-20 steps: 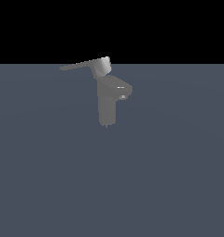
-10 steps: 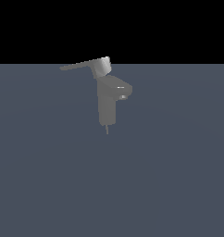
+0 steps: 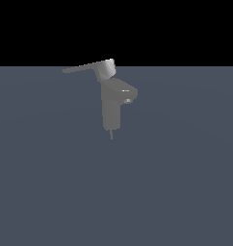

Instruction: Turn on the faucet by rotating a designated handle.

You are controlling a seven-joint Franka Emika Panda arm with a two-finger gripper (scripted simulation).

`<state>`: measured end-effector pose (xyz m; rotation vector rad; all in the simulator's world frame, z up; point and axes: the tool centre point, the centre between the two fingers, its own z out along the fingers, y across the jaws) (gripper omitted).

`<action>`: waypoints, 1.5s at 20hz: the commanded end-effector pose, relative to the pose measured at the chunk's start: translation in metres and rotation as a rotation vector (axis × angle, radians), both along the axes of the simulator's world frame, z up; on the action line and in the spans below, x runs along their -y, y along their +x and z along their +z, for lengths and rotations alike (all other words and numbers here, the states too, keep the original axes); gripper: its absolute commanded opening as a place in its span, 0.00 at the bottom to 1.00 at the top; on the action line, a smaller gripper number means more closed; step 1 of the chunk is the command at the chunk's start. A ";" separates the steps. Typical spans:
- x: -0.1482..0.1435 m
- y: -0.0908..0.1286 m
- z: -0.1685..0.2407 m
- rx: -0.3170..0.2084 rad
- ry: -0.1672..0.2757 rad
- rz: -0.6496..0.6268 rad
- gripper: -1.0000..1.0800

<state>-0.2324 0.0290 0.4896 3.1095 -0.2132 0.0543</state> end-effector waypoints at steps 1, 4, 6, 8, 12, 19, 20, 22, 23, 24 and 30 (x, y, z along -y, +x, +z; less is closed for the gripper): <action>-0.011 0.007 -0.007 -0.006 -0.004 -0.042 0.00; -0.025 0.016 -0.017 -0.013 -0.008 -0.097 0.00; -0.034 0.023 -0.024 -0.018 -0.011 -0.134 0.00; -0.043 0.030 -0.030 -0.023 -0.014 -0.171 0.00; -0.059 0.046 -0.043 -0.033 -0.020 -0.244 0.00; -0.085 0.075 -0.067 -0.050 -0.030 -0.372 0.00; -0.089 0.079 -0.070 -0.052 -0.032 -0.390 0.00; -0.095 0.088 -0.077 -0.057 -0.034 -0.426 0.00; -0.098 0.093 -0.080 -0.059 -0.036 -0.444 0.00; -0.101 0.097 -0.084 -0.062 -0.037 -0.462 0.00; -0.116 0.125 -0.104 -0.076 -0.046 -0.569 0.00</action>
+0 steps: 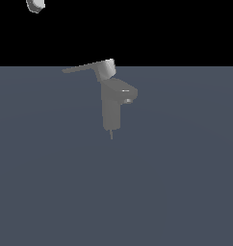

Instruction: Turn on the faucet by rotating a designated handle.

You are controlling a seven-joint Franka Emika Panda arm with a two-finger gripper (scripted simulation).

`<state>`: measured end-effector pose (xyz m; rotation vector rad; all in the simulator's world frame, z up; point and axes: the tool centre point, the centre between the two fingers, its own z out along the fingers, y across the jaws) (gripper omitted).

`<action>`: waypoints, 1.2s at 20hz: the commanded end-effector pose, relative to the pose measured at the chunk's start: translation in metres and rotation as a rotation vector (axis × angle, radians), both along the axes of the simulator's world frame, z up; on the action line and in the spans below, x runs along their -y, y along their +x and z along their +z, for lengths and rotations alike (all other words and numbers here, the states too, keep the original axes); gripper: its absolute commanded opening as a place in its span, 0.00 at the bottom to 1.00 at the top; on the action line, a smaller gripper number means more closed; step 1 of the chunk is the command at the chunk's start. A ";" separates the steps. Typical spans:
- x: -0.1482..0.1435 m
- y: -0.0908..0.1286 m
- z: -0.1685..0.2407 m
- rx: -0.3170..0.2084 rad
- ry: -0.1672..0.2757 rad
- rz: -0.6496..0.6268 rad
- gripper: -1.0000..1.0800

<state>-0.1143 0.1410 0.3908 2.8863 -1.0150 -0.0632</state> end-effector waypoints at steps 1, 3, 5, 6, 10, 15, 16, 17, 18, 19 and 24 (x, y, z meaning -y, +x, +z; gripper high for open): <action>-0.006 0.012 -0.009 -0.006 -0.003 -0.046 0.00; -0.010 0.022 -0.016 -0.010 -0.007 -0.081 0.00; -0.013 0.032 -0.023 -0.015 -0.010 -0.117 0.00; -0.015 0.037 -0.026 -0.017 -0.012 -0.135 0.00; -0.021 0.057 -0.041 -0.027 -0.019 -0.207 0.00; -0.025 0.084 -0.060 -0.040 -0.030 -0.303 0.00; -0.026 0.090 -0.064 -0.042 -0.032 -0.323 0.00; -0.026 0.096 -0.068 -0.045 -0.035 -0.344 0.00; -0.027 0.102 -0.073 -0.048 -0.038 -0.364 0.00; -0.027 0.108 -0.077 -0.051 -0.040 -0.385 0.00; -0.026 0.135 -0.097 -0.064 -0.052 -0.481 0.00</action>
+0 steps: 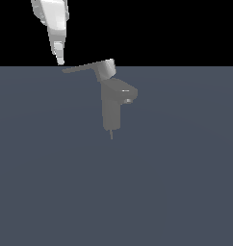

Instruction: Turn on the faucet by rotating a designated handle.

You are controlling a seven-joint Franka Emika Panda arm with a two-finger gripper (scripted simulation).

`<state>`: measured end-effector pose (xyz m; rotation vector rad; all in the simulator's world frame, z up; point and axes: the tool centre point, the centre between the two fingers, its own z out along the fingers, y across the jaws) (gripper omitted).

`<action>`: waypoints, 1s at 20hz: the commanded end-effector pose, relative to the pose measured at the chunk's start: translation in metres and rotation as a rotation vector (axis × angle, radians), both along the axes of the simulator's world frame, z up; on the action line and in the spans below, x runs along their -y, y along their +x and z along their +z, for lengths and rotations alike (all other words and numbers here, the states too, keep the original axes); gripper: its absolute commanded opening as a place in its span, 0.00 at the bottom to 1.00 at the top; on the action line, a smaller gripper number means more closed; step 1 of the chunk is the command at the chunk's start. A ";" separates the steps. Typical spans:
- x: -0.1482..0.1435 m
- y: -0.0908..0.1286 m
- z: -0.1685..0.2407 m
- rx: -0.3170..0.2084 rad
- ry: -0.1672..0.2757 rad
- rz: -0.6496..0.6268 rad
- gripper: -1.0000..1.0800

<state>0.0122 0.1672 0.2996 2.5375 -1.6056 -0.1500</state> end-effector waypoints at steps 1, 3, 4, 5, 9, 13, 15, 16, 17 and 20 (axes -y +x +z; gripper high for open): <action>0.001 0.013 -0.010 -0.006 -0.006 -0.047 0.00; 0.002 0.022 -0.016 -0.010 -0.010 -0.078 0.00; 0.003 0.026 -0.019 -0.012 -0.012 -0.092 0.00; 0.004 0.030 -0.022 -0.014 -0.013 -0.106 0.00; 0.006 0.042 -0.031 -0.020 -0.018 -0.149 0.00; 0.008 0.050 -0.036 -0.024 -0.020 -0.176 0.00; 0.009 0.052 -0.037 -0.025 -0.020 -0.183 0.00; 0.009 0.052 -0.037 -0.025 -0.020 -0.184 0.00; 0.009 0.053 -0.037 -0.025 -0.020 -0.185 0.00; 0.009 0.053 -0.037 -0.025 -0.020 -0.185 0.00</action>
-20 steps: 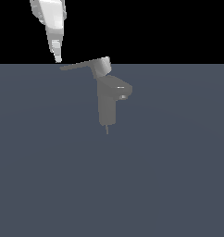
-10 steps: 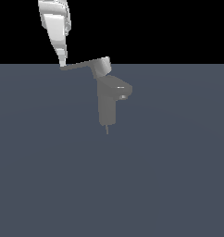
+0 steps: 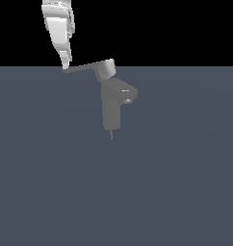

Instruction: Turn on the faucet by rotating a designated handle.

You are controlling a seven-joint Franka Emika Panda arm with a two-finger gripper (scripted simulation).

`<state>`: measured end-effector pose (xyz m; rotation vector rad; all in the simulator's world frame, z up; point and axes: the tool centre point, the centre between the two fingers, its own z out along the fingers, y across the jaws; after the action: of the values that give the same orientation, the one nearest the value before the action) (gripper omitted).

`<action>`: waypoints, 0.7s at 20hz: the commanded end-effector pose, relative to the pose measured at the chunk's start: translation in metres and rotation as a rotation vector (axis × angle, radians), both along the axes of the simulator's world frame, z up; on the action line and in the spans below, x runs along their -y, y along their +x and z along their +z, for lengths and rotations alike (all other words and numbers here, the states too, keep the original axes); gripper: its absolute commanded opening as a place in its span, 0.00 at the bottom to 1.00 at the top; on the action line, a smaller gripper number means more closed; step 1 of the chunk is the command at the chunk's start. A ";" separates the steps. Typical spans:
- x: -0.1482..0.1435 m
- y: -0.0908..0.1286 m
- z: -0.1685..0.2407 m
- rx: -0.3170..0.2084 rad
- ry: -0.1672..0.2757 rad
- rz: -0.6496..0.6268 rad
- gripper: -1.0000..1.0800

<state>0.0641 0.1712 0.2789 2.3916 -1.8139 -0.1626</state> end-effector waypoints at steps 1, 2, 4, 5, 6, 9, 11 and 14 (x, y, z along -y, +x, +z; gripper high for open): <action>0.013 0.001 -0.016 -0.023 -0.008 -0.017 0.00; 0.000 0.000 0.000 0.000 0.000 0.000 0.00; 0.001 -0.005 0.000 -0.001 0.000 -0.001 0.00; 0.002 -0.007 0.000 -0.002 -0.001 -0.001 0.00; 0.003 -0.009 0.000 -0.002 -0.001 -0.002 0.00; 0.006 -0.016 0.000 -0.004 -0.001 -0.003 0.00; 0.007 -0.020 0.001 -0.005 -0.002 -0.004 0.00; 0.010 -0.028 0.001 -0.006 -0.002 -0.005 0.00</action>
<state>0.0416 0.1648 0.2807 2.3906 -1.8166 -0.1638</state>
